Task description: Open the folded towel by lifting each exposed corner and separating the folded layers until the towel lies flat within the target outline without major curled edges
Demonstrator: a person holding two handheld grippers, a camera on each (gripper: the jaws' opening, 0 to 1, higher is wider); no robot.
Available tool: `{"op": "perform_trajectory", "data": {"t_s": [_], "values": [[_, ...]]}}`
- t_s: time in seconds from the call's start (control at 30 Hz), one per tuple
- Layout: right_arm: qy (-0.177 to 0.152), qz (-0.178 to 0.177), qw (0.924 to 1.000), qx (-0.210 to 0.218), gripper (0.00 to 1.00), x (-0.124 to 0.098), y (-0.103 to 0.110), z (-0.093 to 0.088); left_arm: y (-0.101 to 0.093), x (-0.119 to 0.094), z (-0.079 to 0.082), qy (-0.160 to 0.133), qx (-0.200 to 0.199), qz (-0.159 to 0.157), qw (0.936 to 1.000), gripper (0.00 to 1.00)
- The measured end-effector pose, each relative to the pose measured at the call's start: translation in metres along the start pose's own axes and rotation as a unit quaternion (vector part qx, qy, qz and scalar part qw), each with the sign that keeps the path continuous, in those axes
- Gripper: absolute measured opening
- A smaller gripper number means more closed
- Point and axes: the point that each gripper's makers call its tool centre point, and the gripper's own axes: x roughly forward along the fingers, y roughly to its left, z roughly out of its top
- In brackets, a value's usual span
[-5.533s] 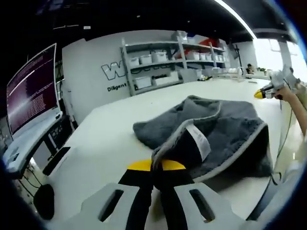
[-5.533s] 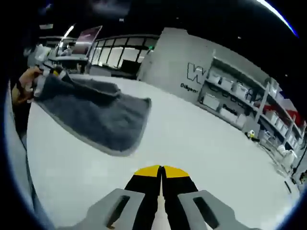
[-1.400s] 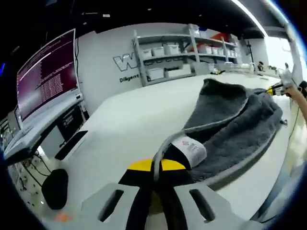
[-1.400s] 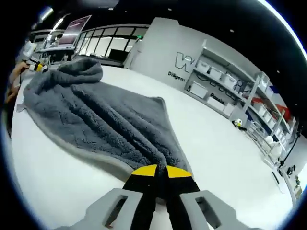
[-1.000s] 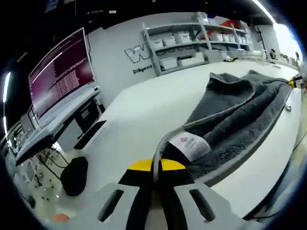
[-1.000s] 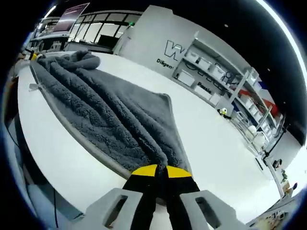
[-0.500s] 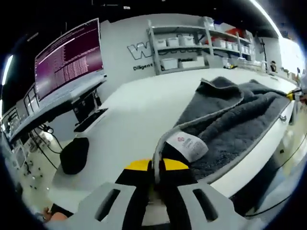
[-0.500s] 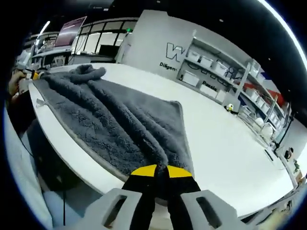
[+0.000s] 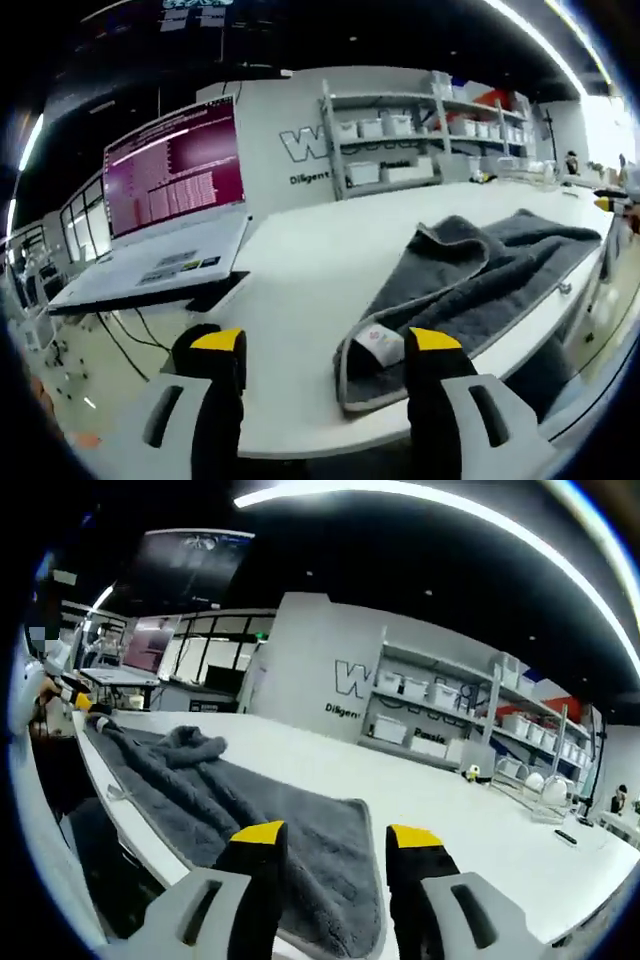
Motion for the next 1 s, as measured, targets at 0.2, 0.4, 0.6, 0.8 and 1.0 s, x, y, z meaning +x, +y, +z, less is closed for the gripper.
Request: {"op": "perform_trajectory", "data": {"t_s": [0.2, 0.4, 0.6, 0.8, 1.0], "values": [[-0.012, 0.048, 0.9987, 0.016, 0.77, 0.007, 0.03, 0.011, -0.036, 0.009, 0.007, -0.013, -0.008, -0.082, 0.9965, 0.78], [0.013, 0.067, 0.9976, 0.011, 0.96, 0.013, 0.044, 0.002, -0.056, 0.014, 0.007, -0.015, -0.039, -0.131, 0.9905, 0.94], [0.03, 0.087, 0.9954, 0.028, 0.99, 0.014, 0.054, -0.009, -0.067, 0.016, 0.001, 0.0, -0.029, -0.147, 0.9887, 0.98], [0.057, 0.065, 0.9963, 0.001, 0.99, 0.011, 0.06, -0.02, -0.098, 0.024, 0.001, 0.01, -0.016, -0.208, 0.9779, 0.99], [0.062, 0.02, 0.9977, 0.017, 0.99, 0.003, 0.059, -0.03, -0.128, 0.044, 0.015, 0.011, 0.004, -0.257, 0.9663, 0.99]]}}
